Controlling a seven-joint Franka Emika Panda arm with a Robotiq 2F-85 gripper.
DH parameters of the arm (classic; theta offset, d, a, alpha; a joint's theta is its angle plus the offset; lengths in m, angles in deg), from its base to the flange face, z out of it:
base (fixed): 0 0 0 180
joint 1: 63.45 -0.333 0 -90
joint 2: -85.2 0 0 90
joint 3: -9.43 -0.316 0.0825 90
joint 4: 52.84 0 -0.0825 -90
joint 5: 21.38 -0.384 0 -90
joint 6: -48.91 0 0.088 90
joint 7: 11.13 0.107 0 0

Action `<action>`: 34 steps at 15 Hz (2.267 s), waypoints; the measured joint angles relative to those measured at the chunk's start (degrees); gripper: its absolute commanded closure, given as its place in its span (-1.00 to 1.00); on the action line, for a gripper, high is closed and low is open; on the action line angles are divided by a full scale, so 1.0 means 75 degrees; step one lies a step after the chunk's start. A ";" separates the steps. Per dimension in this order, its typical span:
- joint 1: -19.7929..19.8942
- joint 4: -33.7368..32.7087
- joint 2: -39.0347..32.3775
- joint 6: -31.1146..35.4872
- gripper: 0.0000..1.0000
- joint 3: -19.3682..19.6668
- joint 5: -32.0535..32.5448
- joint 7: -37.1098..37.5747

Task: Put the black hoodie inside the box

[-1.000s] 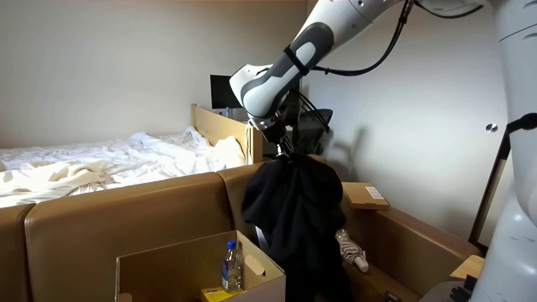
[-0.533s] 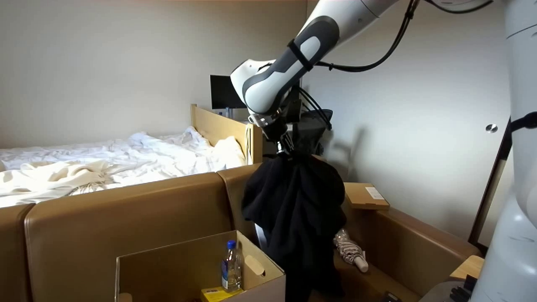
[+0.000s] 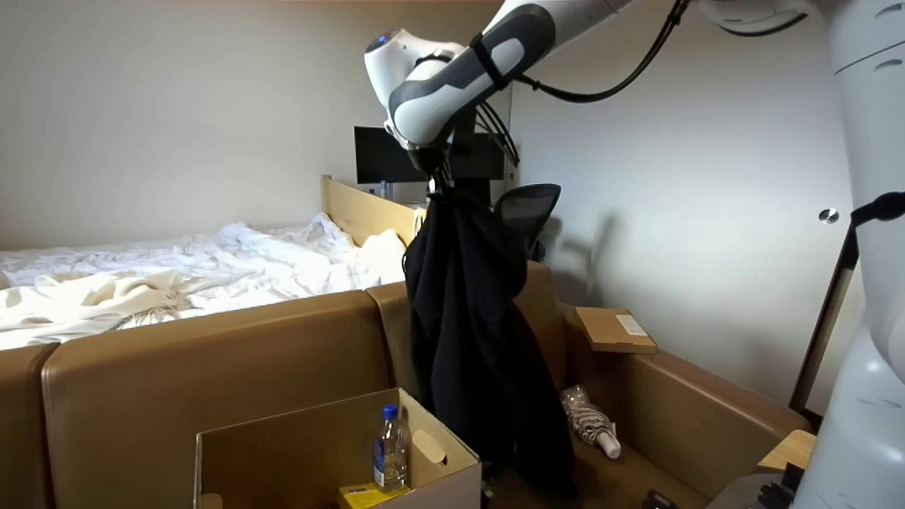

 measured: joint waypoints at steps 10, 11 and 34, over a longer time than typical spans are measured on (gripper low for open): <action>-0.1069 -0.3689 -0.0072 -0.1620 0.84 -0.0123 0.1968 0.0788; -0.1261 -0.4047 -0.0090 -0.1905 0.84 -0.0142 0.2238 0.0910; -0.4203 -0.6072 -0.1620 -0.6412 0.84 -0.0537 0.3988 0.1277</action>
